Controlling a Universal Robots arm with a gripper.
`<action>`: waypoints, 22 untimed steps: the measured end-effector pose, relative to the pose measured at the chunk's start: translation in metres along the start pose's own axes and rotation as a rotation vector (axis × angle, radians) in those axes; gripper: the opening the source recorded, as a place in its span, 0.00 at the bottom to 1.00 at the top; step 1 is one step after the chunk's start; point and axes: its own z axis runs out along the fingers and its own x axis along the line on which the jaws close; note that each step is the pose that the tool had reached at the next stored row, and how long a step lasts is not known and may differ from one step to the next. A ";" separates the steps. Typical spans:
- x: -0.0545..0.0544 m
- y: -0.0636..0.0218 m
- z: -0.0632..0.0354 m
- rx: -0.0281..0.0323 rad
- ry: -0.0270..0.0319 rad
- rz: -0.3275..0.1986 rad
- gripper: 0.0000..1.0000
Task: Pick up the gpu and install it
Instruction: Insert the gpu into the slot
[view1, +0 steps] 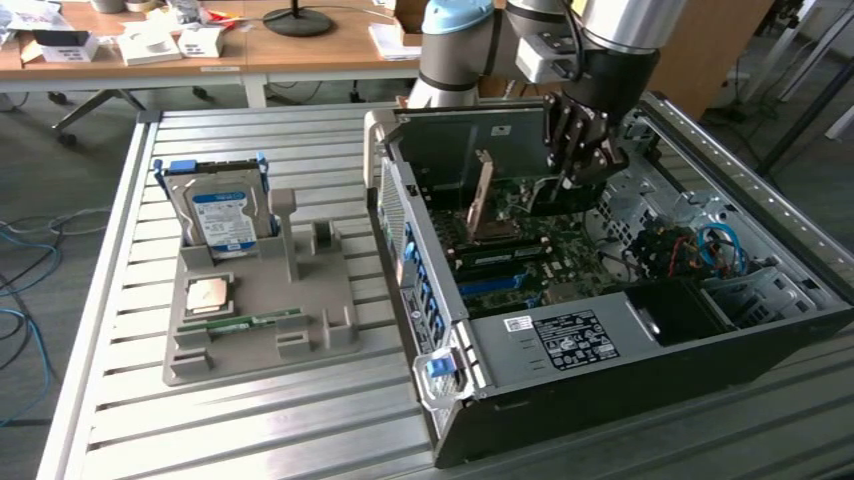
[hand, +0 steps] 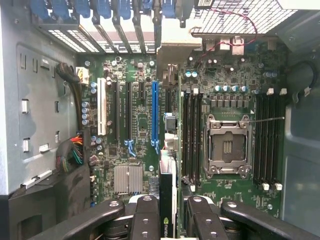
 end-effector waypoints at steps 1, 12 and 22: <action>0.000 0.0005 0.0001 0.0003 0.0000 0.000 0.26; 0.000 0.0034 0.0020 0.0017 -0.0002 0.000 0.26; 0.000 0.0033 0.0039 0.0020 -0.0002 0.000 0.26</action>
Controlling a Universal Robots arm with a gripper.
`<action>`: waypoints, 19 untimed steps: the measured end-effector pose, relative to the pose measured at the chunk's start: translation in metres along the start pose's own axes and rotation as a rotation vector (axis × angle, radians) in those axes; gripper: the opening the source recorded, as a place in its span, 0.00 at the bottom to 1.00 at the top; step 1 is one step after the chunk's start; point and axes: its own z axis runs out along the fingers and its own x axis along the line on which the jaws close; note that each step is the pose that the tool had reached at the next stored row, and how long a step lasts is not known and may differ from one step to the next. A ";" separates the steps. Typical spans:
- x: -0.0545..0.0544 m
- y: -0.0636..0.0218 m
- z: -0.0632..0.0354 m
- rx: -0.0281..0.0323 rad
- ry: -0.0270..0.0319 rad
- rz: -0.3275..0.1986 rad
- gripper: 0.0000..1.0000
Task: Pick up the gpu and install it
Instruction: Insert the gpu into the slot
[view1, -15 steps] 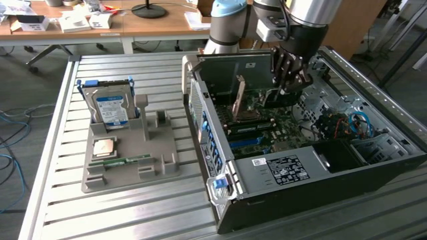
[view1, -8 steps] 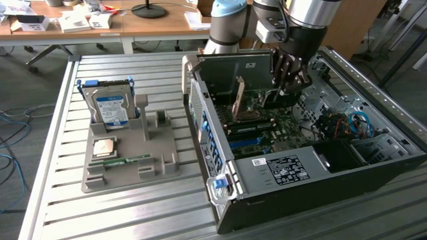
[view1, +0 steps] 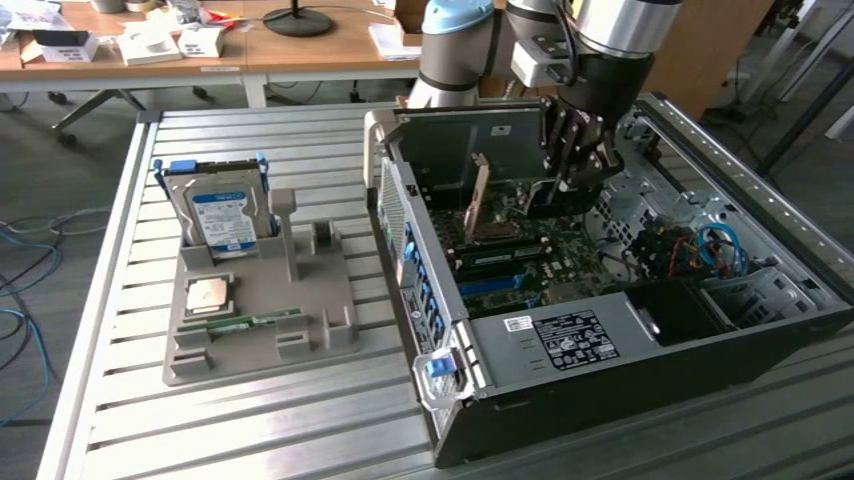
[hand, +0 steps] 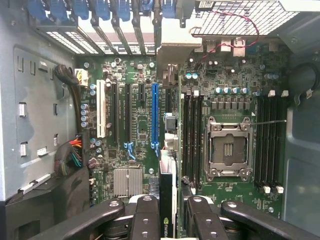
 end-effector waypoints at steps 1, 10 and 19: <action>0.000 0.0000 0.0005 0.0001 -0.0003 0.000 0.26; 0.000 0.0000 0.0038 -0.0001 0.0002 0.000 0.26; 0.000 0.0000 0.0081 -0.0001 0.0001 0.000 0.26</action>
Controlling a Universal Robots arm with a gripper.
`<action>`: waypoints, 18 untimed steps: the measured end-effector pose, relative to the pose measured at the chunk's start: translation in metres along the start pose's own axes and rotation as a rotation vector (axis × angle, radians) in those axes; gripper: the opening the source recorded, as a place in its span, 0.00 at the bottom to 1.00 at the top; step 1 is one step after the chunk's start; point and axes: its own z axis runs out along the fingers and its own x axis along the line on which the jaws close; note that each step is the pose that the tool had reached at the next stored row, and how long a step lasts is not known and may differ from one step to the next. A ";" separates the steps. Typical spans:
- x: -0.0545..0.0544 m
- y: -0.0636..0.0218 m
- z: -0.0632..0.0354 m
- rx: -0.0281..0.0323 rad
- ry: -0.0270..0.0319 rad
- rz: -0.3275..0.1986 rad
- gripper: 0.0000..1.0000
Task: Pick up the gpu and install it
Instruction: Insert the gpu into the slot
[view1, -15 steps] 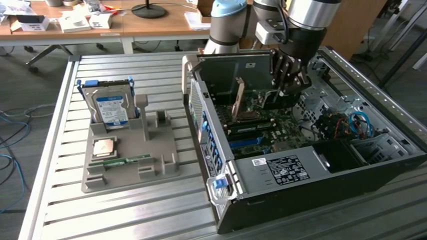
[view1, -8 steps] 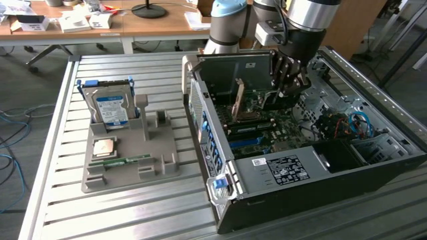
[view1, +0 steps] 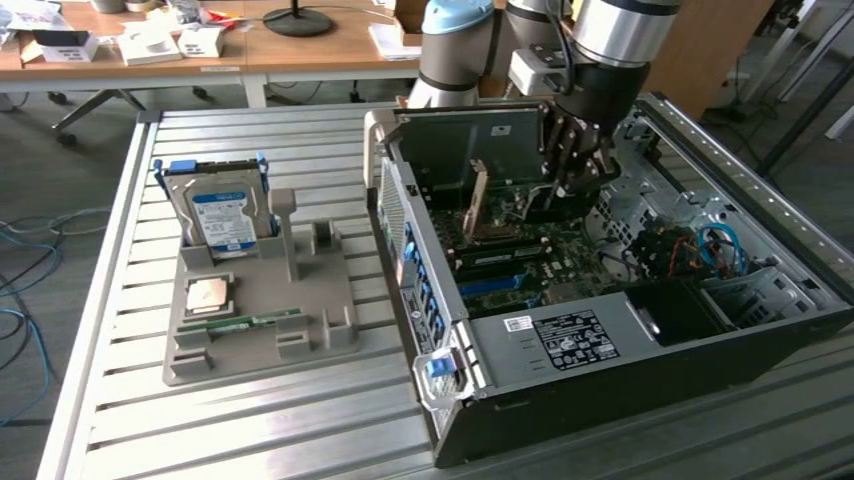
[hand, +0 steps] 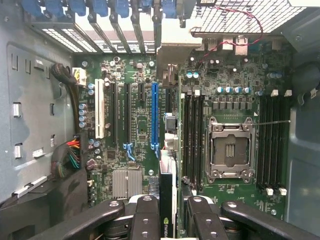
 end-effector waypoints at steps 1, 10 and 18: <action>0.000 0.0000 0.0005 0.0000 0.0001 0.000 0.26; 0.000 0.0000 0.0056 0.0000 0.0001 0.000 0.26; 0.000 0.0000 0.0066 0.0001 -0.0002 0.000 0.26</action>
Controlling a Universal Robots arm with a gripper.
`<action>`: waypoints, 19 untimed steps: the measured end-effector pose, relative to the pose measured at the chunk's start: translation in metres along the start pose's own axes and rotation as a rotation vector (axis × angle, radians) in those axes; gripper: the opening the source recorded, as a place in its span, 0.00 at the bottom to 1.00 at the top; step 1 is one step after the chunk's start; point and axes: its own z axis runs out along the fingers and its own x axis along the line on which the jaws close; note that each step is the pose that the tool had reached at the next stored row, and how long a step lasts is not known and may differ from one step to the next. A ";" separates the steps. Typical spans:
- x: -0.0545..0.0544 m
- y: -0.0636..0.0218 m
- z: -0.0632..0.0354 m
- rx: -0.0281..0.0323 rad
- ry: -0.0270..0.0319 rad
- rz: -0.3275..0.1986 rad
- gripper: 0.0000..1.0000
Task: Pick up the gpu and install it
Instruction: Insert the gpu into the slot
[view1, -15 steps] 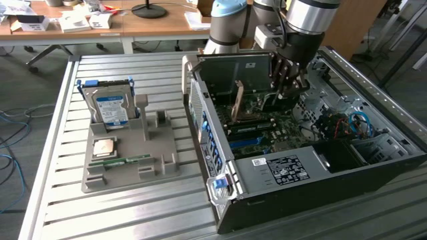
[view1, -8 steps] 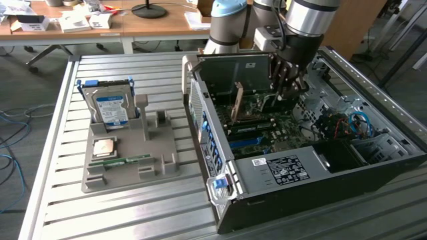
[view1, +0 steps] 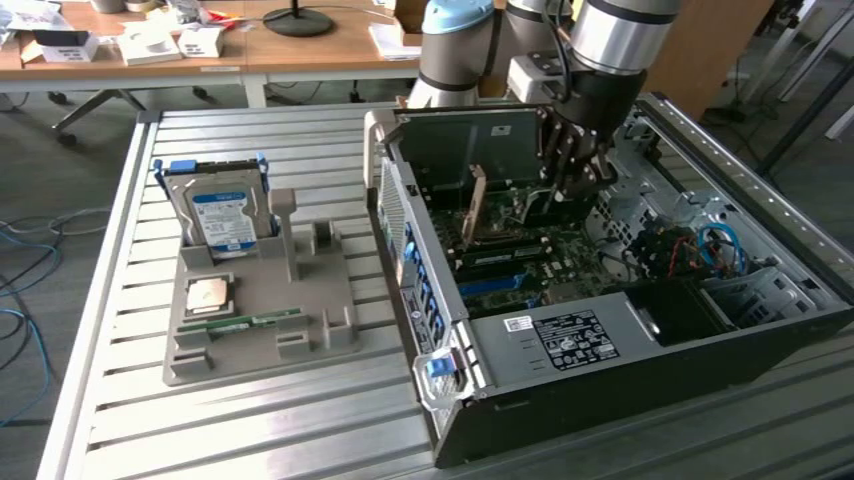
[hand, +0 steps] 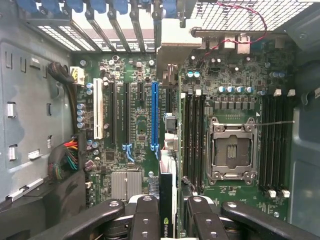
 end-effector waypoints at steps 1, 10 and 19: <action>0.000 0.0000 0.0004 0.0001 -0.0001 0.000 0.26; 0.000 0.0000 0.0035 -0.0001 0.0004 0.000 0.26; 0.000 0.0000 0.0048 0.0000 0.0000 0.000 0.26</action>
